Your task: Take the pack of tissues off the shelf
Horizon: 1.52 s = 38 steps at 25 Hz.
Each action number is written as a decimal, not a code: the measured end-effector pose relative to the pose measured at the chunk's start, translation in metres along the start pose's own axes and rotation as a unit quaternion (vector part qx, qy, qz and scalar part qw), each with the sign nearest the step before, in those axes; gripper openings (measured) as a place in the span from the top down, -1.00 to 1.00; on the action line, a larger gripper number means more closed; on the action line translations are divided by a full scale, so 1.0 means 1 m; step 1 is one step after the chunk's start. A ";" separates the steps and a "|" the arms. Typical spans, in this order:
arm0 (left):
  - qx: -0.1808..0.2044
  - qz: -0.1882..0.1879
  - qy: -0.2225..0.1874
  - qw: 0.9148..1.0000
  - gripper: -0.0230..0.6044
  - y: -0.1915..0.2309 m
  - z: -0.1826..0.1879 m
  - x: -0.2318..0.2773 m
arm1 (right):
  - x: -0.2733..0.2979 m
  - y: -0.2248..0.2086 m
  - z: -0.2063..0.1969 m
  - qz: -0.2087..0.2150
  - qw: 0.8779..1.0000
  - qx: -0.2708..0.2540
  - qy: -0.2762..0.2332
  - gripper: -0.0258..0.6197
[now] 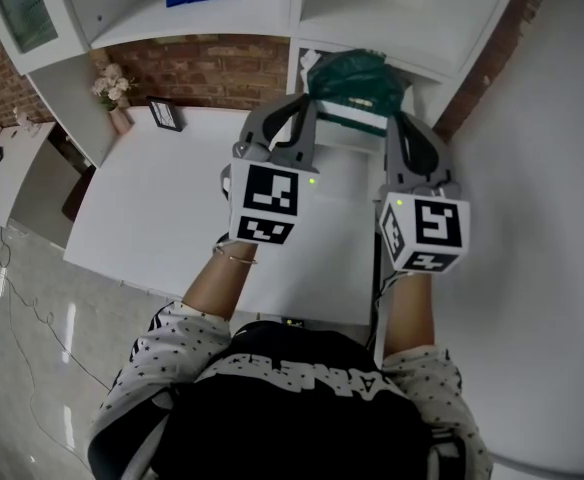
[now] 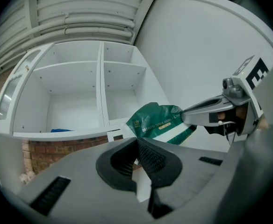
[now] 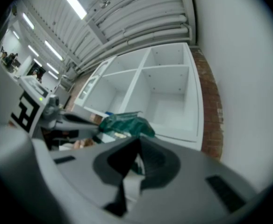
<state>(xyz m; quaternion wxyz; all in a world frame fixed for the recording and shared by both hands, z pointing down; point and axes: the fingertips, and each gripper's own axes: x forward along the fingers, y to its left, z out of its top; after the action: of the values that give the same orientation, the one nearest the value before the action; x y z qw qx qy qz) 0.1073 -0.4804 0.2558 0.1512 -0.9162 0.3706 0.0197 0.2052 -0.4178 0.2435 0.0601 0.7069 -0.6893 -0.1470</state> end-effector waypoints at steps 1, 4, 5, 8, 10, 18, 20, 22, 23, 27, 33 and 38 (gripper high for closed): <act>0.000 -0.001 0.003 1.000 0.81 -0.001 -0.003 -0.001 | -0.001 0.001 -0.003 0.000 1.000 0.002 0.001 0.80; 0.000 -0.004 0.009 1.000 0.81 -0.005 -0.011 -0.003 | -0.003 0.002 -0.012 -0.001 1.000 0.009 0.003 0.80; 0.001 -0.005 0.011 1.000 0.81 -0.007 -0.014 -0.003 | -0.003 0.003 -0.015 -0.001 1.000 0.011 0.003 0.80; 0.003 -0.006 0.015 1.000 0.81 -0.012 -0.022 -0.004 | -0.005 0.003 -0.026 0.002 1.000 0.017 0.006 0.80; 0.004 -0.006 0.016 1.000 0.81 -0.015 -0.026 -0.004 | -0.006 0.002 -0.031 0.003 1.000 0.020 0.007 0.80; 0.000 -0.008 0.024 1.000 0.81 -0.020 -0.034 -0.004 | -0.010 0.002 -0.037 0.006 1.000 0.028 0.008 0.80; -0.001 -0.009 0.025 1.000 0.81 -0.021 -0.033 -0.004 | -0.012 0.001 -0.037 0.005 1.000 0.030 0.008 0.80; -0.002 -0.010 0.024 1.000 0.81 -0.022 -0.033 -0.005 | -0.013 0.001 -0.036 0.004 1.000 0.029 0.007 0.80; -0.003 -0.010 0.024 1.000 0.81 -0.022 -0.032 -0.005 | -0.013 0.001 -0.036 0.004 1.000 0.029 0.007 0.80; -0.005 -0.012 0.021 1.000 0.81 -0.024 -0.028 -0.005 | -0.015 -0.001 -0.033 0.003 1.000 0.030 0.007 0.80; -0.003 -0.013 0.016 1.000 0.81 -0.025 -0.024 -0.005 | -0.018 -0.002 -0.031 -0.002 1.000 0.029 0.005 0.80; 0.001 -0.013 0.014 1.000 0.81 -0.025 -0.022 -0.005 | -0.018 -0.003 -0.031 -0.002 0.999 0.032 0.004 0.80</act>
<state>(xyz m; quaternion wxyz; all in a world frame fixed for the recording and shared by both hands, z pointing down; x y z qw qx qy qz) 0.1193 -0.4666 0.2840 0.1469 -0.9208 0.3612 0.0043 0.2168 -0.4033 0.2744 0.0399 0.7106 -0.6919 -0.1217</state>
